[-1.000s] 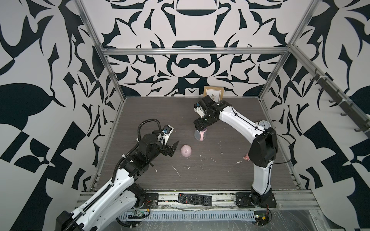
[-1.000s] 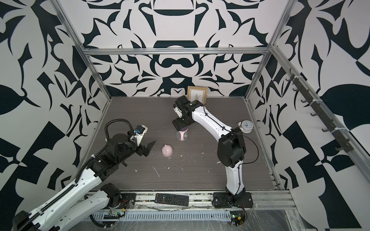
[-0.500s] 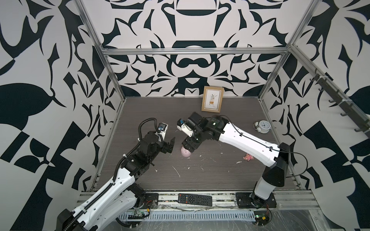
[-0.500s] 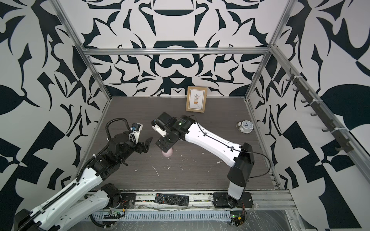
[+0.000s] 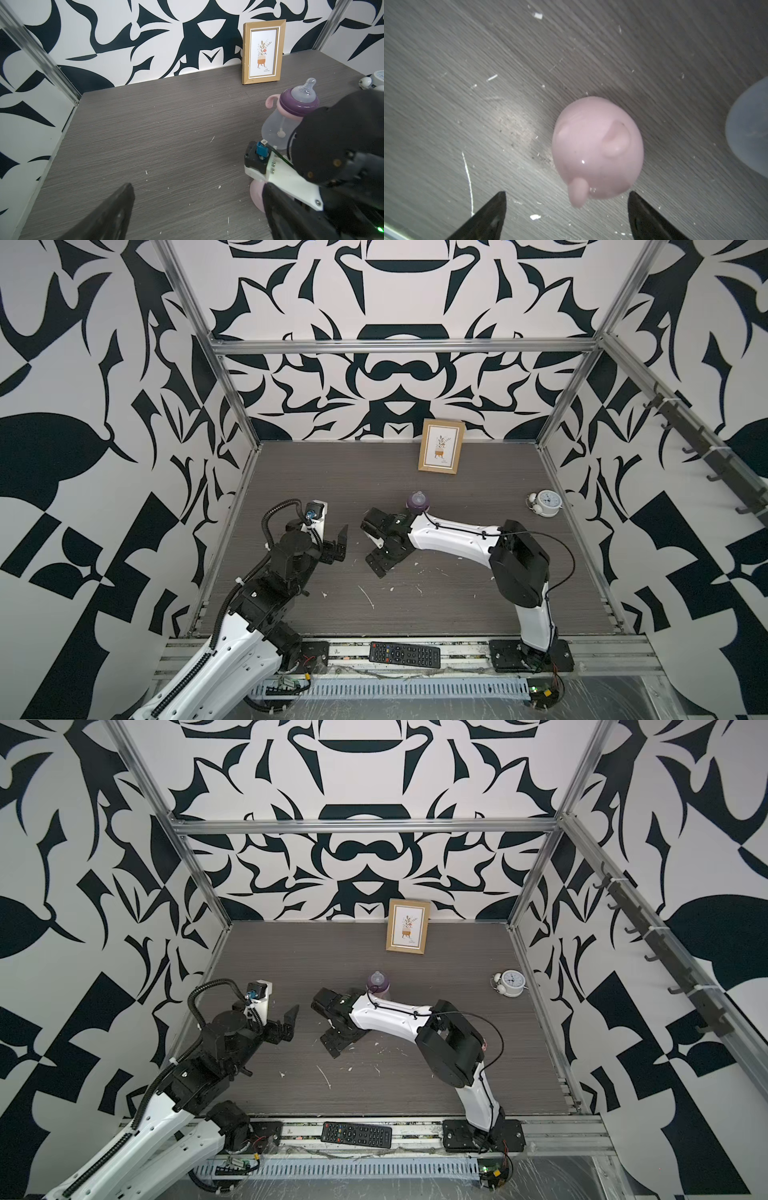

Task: Assemble the baby bottles
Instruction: Pick up the lid from the center of the board.

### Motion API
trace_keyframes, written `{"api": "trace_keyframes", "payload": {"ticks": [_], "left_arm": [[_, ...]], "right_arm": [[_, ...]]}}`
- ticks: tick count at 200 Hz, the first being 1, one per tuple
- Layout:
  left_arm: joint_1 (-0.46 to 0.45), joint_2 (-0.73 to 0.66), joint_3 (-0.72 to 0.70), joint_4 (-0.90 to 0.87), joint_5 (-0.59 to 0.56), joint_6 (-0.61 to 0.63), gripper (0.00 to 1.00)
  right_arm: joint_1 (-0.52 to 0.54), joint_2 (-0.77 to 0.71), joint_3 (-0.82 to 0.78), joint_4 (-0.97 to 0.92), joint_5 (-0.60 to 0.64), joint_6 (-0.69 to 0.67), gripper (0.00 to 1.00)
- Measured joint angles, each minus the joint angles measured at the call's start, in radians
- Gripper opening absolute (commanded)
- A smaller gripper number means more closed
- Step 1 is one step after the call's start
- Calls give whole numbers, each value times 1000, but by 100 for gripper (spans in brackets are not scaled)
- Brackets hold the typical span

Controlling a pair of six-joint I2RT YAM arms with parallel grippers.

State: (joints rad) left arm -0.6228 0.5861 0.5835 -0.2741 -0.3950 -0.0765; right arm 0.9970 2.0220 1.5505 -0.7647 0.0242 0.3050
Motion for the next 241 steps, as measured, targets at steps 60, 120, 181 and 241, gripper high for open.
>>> {"api": "trace_keyframes", "payload": {"ticks": [60, 120, 181, 241], "left_arm": [[0, 2, -5, -3, -3, -2, 99], [0, 8, -5, -4, -2, -2, 100], [0, 8, -6, -4, -2, -2, 100], [0, 15, -6, -4, 0, -1, 99]], "right_arm": [[-38, 46, -32, 110, 13, 48, 92], [-72, 55, -57, 169, 14, 60, 92], [-71, 71, -36, 175, 16, 60, 89], [-71, 107, 18, 164, 37, 59, 84]]}}
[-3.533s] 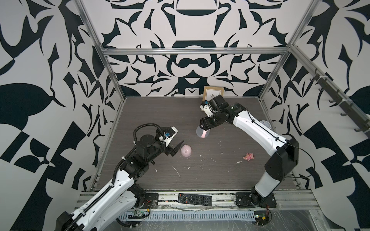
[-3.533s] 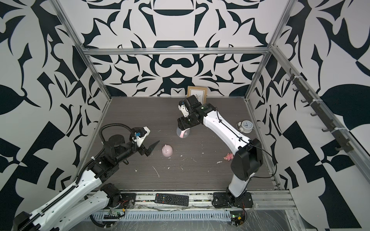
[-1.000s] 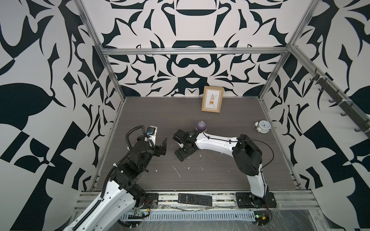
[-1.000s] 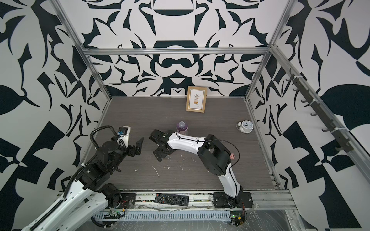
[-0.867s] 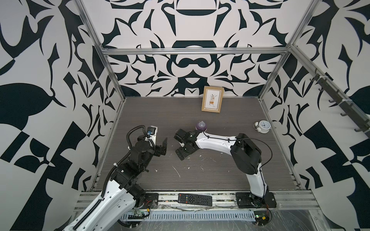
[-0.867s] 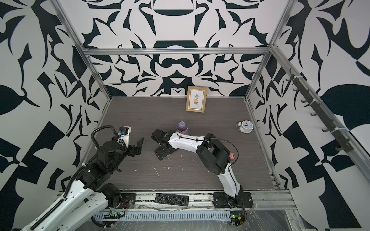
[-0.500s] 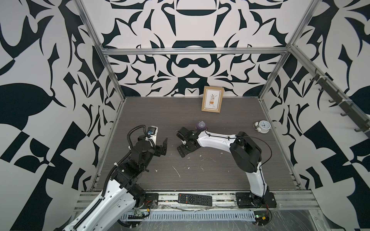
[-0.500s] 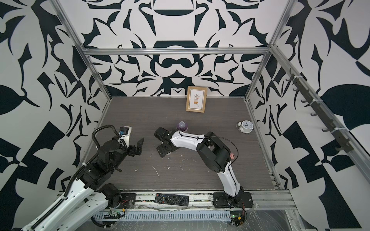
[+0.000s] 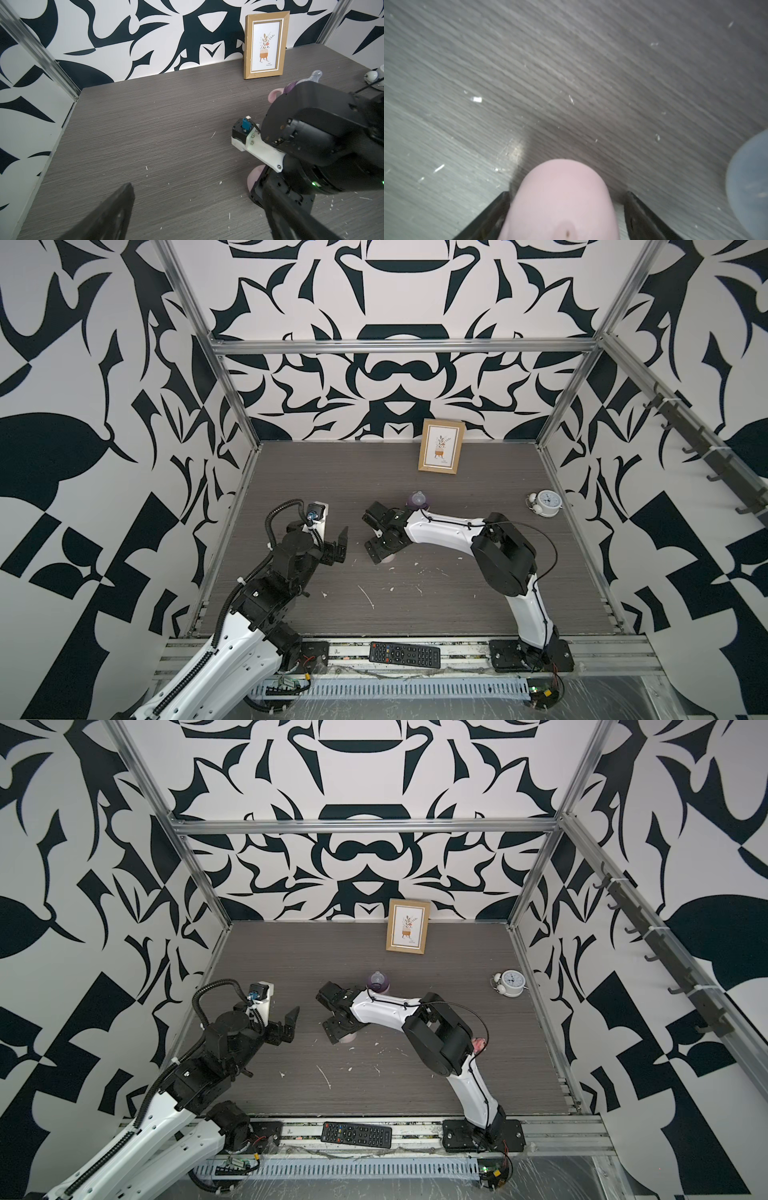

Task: Assemble the baby bottles
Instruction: Pick up the lid from the center of the board, then close the lid on the baby bottle.

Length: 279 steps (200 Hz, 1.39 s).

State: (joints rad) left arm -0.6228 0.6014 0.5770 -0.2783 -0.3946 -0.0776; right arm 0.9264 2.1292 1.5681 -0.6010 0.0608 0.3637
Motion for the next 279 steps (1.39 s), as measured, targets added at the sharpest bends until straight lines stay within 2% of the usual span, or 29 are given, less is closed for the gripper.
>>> {"api": "trace_keyframes", "payload": {"ticks": [39, 108, 167, 211, 254, 279], "left_arm": [[0, 1, -2, 0, 5, 3, 99], [0, 14, -15, 3, 14, 3, 100], [0, 22, -15, 6, 17, 3, 100], [0, 18, -21, 11, 17, 3, 99], [0, 20, -37, 13, 18, 3, 99], [0, 29, -37, 19, 19, 3, 99]], "right_arm": [[0, 11, 18, -20, 15, -1, 76], [8, -21, 74, -120, 0, -29, 54], [-9, -122, 406, -274, -61, -110, 45], [-126, -148, 594, -394, -63, -179, 42], [-278, -121, 648, -488, -51, -231, 41], [-322, -92, 657, -521, -49, -254, 41]]}}
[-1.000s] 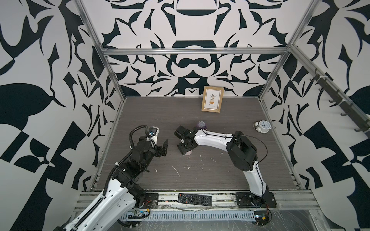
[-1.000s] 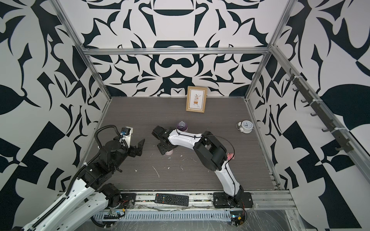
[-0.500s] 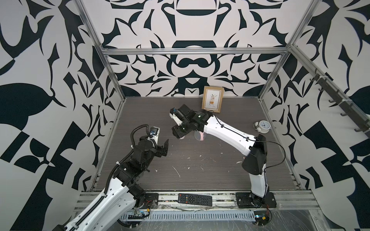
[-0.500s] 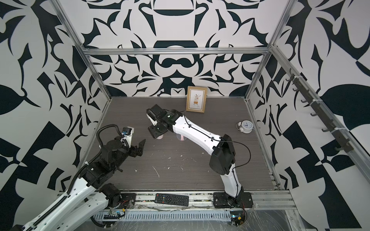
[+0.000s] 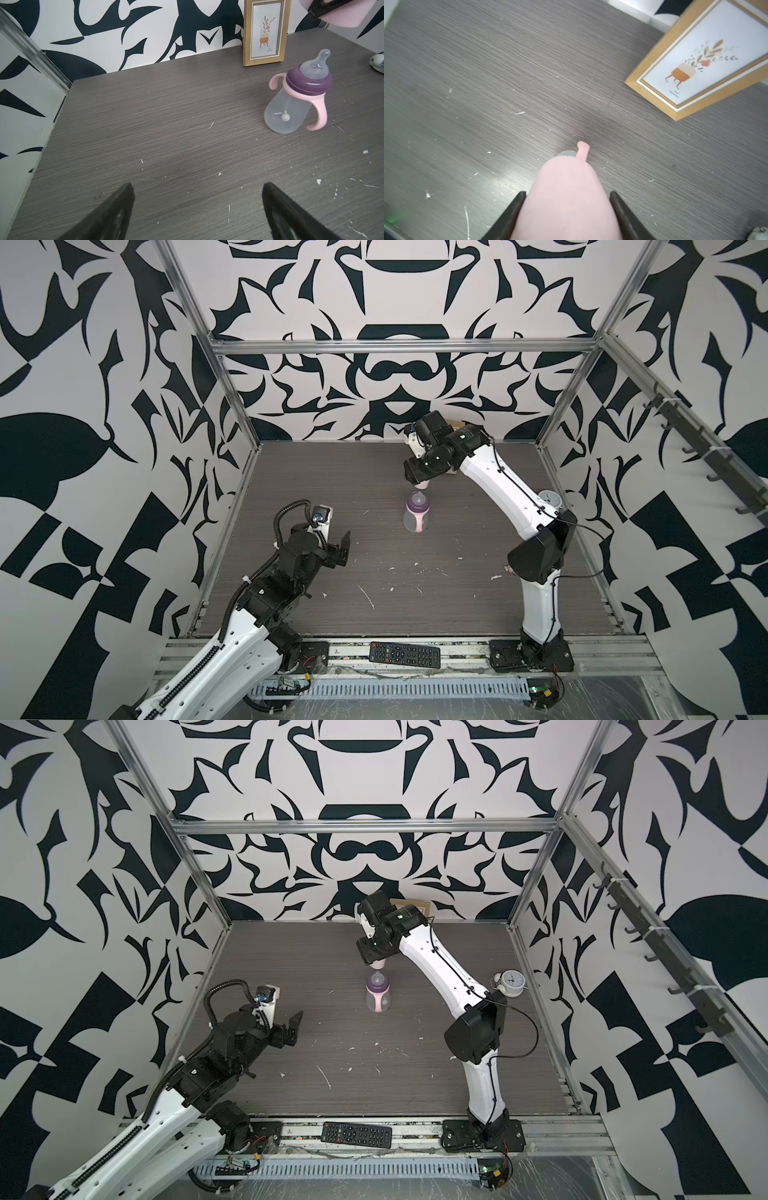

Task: Assemble the baby bottles
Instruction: Close the lid on the baby bottle.

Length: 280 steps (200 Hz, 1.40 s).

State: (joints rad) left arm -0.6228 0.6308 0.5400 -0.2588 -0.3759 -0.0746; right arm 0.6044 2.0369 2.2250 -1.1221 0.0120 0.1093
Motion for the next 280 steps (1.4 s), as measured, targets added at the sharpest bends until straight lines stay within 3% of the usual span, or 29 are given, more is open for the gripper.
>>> {"api": "trace_keyframes", "payload": {"ticks": [165, 280], "left_arm": [[0, 32, 0, 28, 15, 0, 100], [0, 50, 0, 32, 18, 0, 99]], "right_arm": [[-1, 43, -81, -56, -26, -32, 44], [0, 43, -124, -38, -35, -35, 58]]}}
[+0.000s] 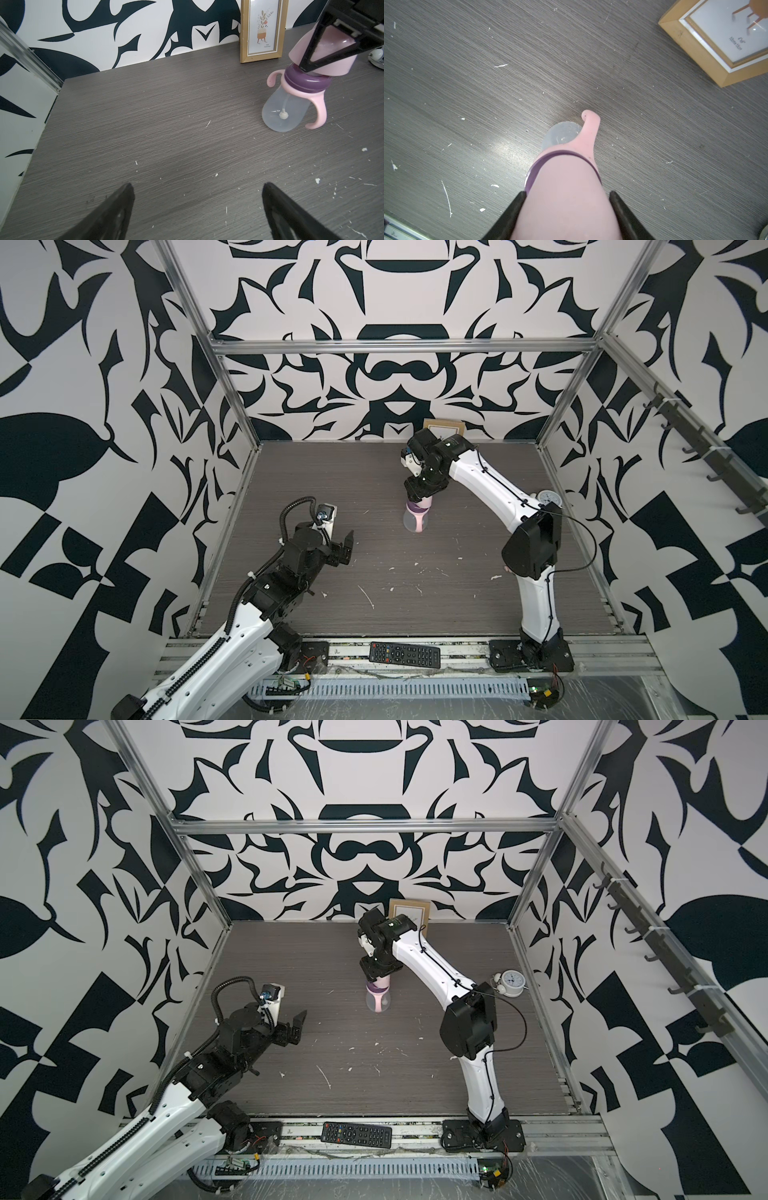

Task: Assemble the baby bottles
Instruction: Close the lid on the baby bottle.

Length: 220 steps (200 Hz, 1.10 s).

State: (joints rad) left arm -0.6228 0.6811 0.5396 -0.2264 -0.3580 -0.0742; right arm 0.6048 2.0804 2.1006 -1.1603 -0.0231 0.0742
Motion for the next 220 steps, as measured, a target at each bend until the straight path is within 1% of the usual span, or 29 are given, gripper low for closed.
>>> {"api": "trace_keyframes", "payload": {"ticks": [121, 220], "left_arm": [[0, -1, -8, 2, 0, 0, 99], [0, -1, -8, 2, -1, 0, 99]], "right_arm": [[12, 0, -24, 20, 1, -11, 74], [14, 0, -24, 22, 27, -19, 75]]}}
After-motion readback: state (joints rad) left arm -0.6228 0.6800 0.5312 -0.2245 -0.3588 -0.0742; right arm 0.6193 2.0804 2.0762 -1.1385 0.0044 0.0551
